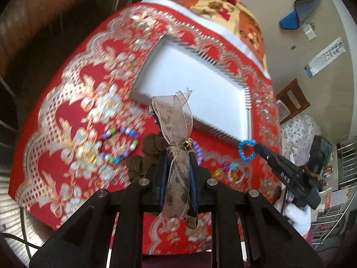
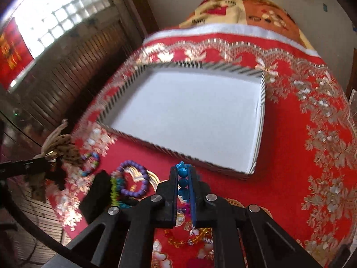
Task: Organize jewelry
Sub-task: 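Carry the scrunchie and blue bracelet into the tray and open both grippers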
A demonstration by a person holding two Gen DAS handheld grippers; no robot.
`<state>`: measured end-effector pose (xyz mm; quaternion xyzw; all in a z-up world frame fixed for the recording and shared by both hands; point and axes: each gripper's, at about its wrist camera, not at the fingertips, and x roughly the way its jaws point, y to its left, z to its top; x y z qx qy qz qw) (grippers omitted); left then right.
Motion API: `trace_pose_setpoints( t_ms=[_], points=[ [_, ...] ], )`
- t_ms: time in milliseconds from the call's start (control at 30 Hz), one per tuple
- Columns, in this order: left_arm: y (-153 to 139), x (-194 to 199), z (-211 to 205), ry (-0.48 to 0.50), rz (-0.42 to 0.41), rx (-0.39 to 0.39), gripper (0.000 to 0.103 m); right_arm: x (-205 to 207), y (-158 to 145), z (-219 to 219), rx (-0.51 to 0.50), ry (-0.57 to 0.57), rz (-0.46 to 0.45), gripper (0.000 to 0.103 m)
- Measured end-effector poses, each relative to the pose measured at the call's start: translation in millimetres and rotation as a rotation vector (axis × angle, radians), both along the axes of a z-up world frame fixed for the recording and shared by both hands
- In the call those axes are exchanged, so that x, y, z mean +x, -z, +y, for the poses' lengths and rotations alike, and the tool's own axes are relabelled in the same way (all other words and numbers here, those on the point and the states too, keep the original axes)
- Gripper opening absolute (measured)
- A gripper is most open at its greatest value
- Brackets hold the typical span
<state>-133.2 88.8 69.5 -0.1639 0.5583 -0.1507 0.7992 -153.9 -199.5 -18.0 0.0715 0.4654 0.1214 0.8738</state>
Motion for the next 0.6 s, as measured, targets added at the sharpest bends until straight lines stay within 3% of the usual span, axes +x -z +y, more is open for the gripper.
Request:
trace_pose_setpoints(
  t_ms=[100, 300, 600],
  points=[
    [-9, 16, -8, 0.014, -0.026, -0.015, 0.016, -2, -20, -6, 0.010, 0.008, -0.037, 0.008],
    [-19, 57, -29, 0.041, -0.084, 0.029, 0.016, 11, -48, -20, 0.016, 0.041, -0.090, 0.008],
    [10, 139, -60, 0.059, -0.095, 0.144, 0.016, 72, -34, -35, 0.000, 0.094, -0.060, 0.008]
  ],
)
